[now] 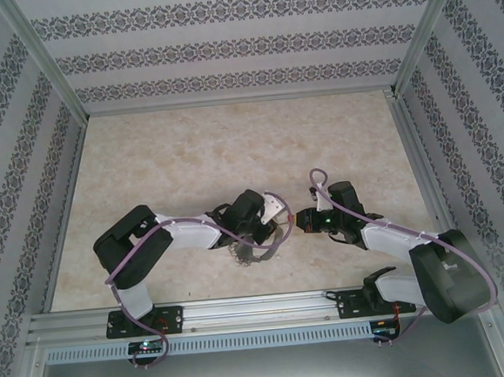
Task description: Put the keys on the keyring
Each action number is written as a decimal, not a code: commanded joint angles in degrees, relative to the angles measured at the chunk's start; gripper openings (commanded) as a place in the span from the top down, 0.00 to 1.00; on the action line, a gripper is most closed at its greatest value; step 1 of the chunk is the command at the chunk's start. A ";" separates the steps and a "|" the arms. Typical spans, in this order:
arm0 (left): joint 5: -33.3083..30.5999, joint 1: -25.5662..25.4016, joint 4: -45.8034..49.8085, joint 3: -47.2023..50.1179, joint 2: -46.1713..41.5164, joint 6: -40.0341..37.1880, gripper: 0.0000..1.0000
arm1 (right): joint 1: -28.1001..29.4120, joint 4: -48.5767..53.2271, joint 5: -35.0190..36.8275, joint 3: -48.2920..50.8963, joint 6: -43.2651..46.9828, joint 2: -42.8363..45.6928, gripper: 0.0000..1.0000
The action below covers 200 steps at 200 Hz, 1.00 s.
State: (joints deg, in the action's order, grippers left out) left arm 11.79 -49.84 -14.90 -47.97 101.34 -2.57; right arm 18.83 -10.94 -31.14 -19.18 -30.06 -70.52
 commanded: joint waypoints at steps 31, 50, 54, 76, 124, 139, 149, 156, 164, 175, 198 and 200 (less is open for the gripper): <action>5.62 0.25 0.71 4.39 -8.27 -10.08 1.00 | -0.64 -0.96 -4.20 1.29 0.82 3.22 1.00; 6.18 0.60 1.30 5.14 -9.53 -11.71 1.00 | -0.04 -1.18 -6.80 1.51 2.07 4.59 1.00; 6.45 0.69 1.48 5.24 -9.80 -11.98 1.00 | 0.20 -1.14 -7.31 1.43 2.36 4.94 1.00; 7.66 1.06 2.19 5.38 -10.50 -13.11 1.00 | 2.05 -0.45 -9.04 1.17 3.98 6.45 1.00; 11.16 1.94 3.04 5.15 -10.56 -13.16 1.00 | 4.51 0.34 -10.23 1.84 5.70 9.50 1.00; 11.36 2.13 3.39 4.82 -10.37 -13.03 1.00 | 5.50 0.43 -9.51 2.11 6.15 9.98 1.00; 11.06 2.12 3.04 4.77 -10.25 -12.56 1.00 | 5.86 1.47 -8.08 1.80 6.33 10.04 1.00; 11.07 2.20 3.12 4.57 -10.20 -12.46 1.00 | 5.93 1.73 -6.97 1.82 6.09 9.96 1.00; 10.60 2.21 2.96 4.41 -10.02 -11.90 1.00 | 5.96 2.81 -4.10 1.67 5.54 9.80 1.00; 9.69 2.21 3.30 3.89 -9.84 -10.21 1.00 | 5.87 4.76 0.81 1.26 4.27 9.58 1.00; 7.89 2.18 5.67 1.60 -8.91 -5.44 0.84 | 4.78 9.46 9.60 -0.14 0.76 8.97 1.00; 7.83 2.20 5.98 1.37 -8.80 -5.06 0.83 | 4.56 9.65 9.91 -0.15 0.55 9.01 1.00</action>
State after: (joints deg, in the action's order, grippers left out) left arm 20.82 -48.25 -12.12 -43.55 92.12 -12.38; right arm 24.23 -6.74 -31.46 -18.15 -26.68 -61.25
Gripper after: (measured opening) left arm 0.113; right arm 0.064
